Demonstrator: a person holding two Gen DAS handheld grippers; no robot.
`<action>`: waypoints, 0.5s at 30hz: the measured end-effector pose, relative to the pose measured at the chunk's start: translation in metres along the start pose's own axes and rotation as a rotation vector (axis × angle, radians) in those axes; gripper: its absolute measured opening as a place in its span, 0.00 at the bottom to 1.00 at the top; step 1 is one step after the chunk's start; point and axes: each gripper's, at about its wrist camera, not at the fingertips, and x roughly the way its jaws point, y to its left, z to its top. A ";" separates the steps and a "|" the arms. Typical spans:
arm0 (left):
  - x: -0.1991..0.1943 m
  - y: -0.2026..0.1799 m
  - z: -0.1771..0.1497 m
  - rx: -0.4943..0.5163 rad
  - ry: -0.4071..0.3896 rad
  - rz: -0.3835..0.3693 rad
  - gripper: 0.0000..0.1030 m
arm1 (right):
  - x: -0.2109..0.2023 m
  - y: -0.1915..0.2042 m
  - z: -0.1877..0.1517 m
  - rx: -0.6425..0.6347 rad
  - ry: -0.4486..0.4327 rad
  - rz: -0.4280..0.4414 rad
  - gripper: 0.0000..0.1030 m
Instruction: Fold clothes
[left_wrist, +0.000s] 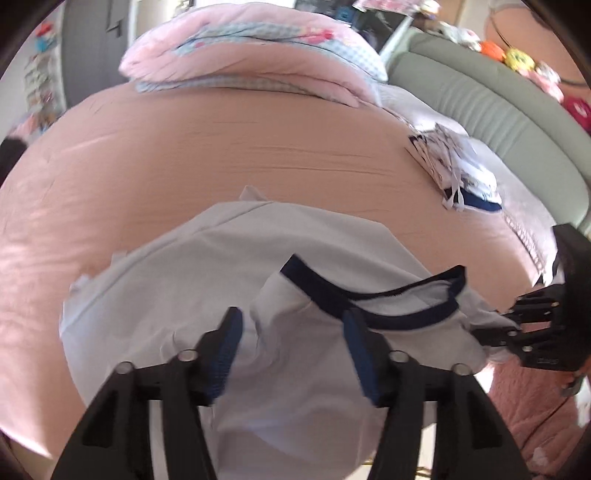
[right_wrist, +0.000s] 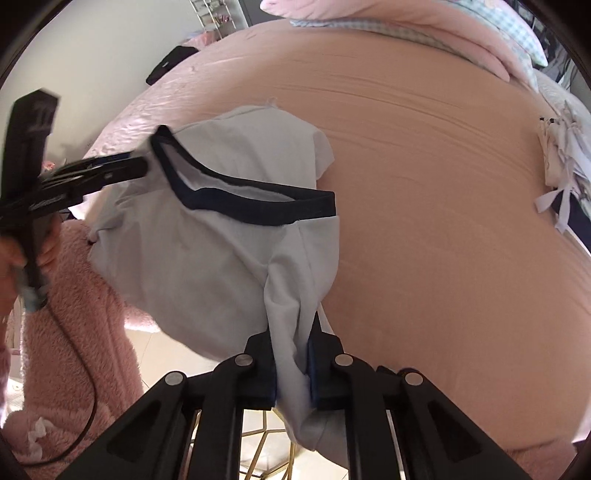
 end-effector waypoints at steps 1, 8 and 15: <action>0.007 0.001 0.004 0.034 0.024 0.007 0.54 | -0.004 -0.001 -0.002 0.002 -0.003 -0.001 0.10; 0.046 0.004 0.016 0.132 0.227 -0.104 0.04 | -0.009 -0.008 -0.004 0.065 -0.019 0.017 0.10; -0.022 0.009 -0.005 -0.041 0.026 -0.166 0.03 | 0.025 -0.016 0.010 0.210 -0.005 0.108 0.09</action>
